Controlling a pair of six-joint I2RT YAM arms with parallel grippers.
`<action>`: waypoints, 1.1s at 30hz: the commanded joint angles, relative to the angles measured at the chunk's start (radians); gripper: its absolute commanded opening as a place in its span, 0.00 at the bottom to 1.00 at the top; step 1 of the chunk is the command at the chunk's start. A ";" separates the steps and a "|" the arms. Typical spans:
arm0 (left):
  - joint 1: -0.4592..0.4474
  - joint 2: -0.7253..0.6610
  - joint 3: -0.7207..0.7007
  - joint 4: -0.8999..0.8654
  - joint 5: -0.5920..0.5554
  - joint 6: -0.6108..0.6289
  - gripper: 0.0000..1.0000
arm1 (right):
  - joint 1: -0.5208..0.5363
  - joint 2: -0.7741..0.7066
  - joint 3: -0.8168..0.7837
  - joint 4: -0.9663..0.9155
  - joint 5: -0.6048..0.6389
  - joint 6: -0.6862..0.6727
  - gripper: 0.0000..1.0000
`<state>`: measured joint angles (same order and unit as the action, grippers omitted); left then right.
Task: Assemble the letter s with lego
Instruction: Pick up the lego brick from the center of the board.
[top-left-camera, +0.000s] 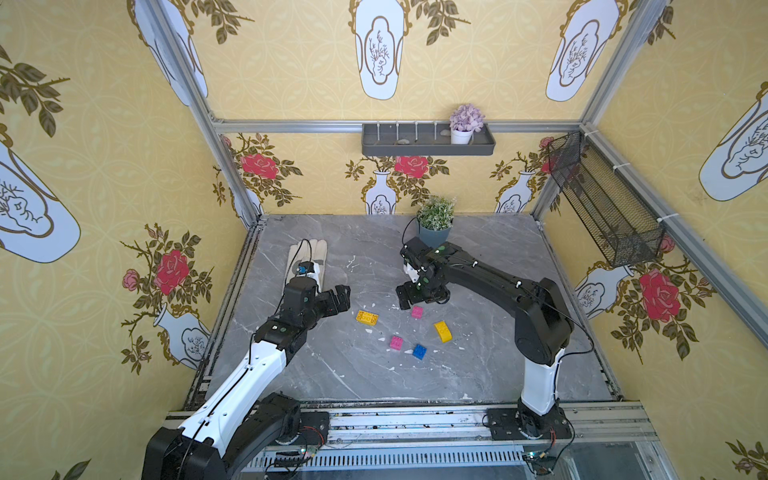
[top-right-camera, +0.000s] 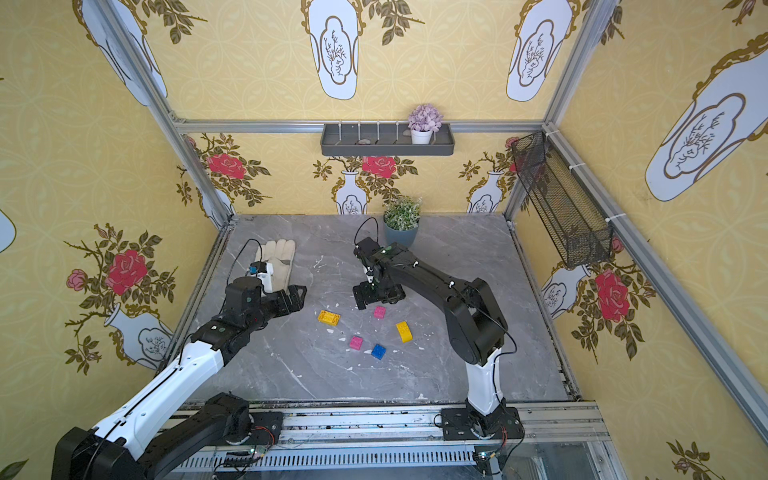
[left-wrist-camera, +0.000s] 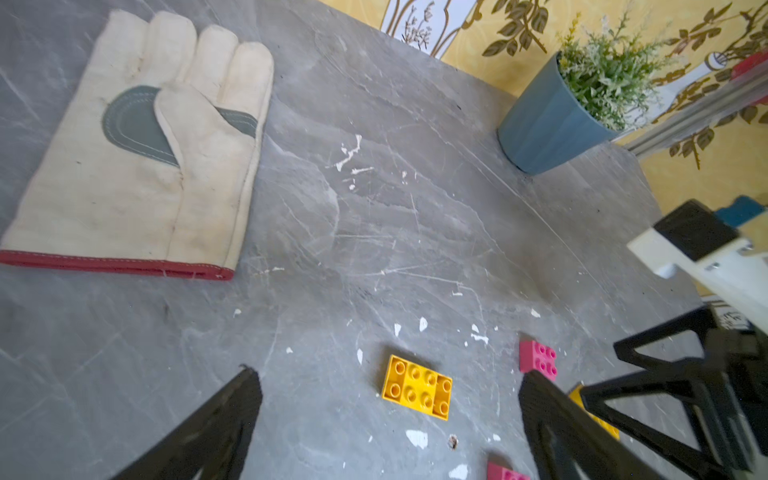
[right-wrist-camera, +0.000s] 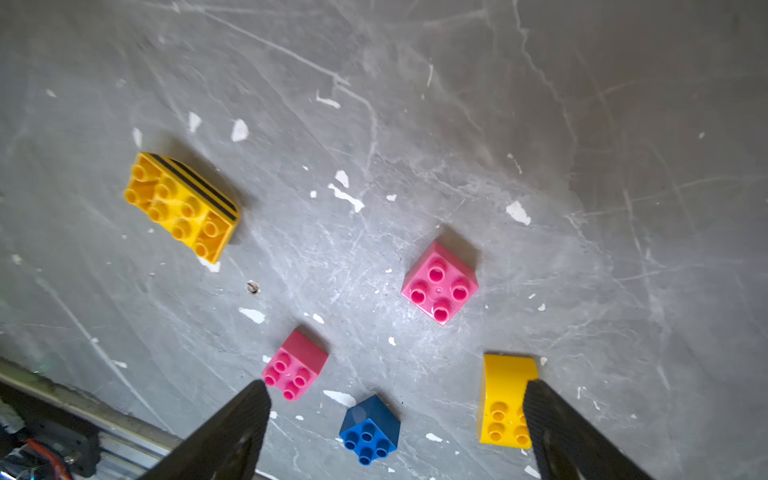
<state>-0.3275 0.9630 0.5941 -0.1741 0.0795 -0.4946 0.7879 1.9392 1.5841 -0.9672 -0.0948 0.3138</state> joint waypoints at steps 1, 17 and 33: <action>0.001 0.007 0.009 -0.025 0.044 -0.006 1.00 | 0.004 0.016 -0.003 0.001 -0.011 -0.046 0.88; 0.001 0.033 -0.002 -0.023 0.033 -0.010 0.99 | -0.096 0.077 -0.050 0.116 -0.233 -0.237 0.83; 0.002 0.022 -0.023 -0.034 0.045 0.008 0.99 | -0.082 0.106 -0.071 0.145 -0.264 -0.215 0.81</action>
<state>-0.3275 0.9863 0.5793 -0.2169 0.1192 -0.4976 0.7017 2.0529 1.5227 -0.8318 -0.3492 0.0864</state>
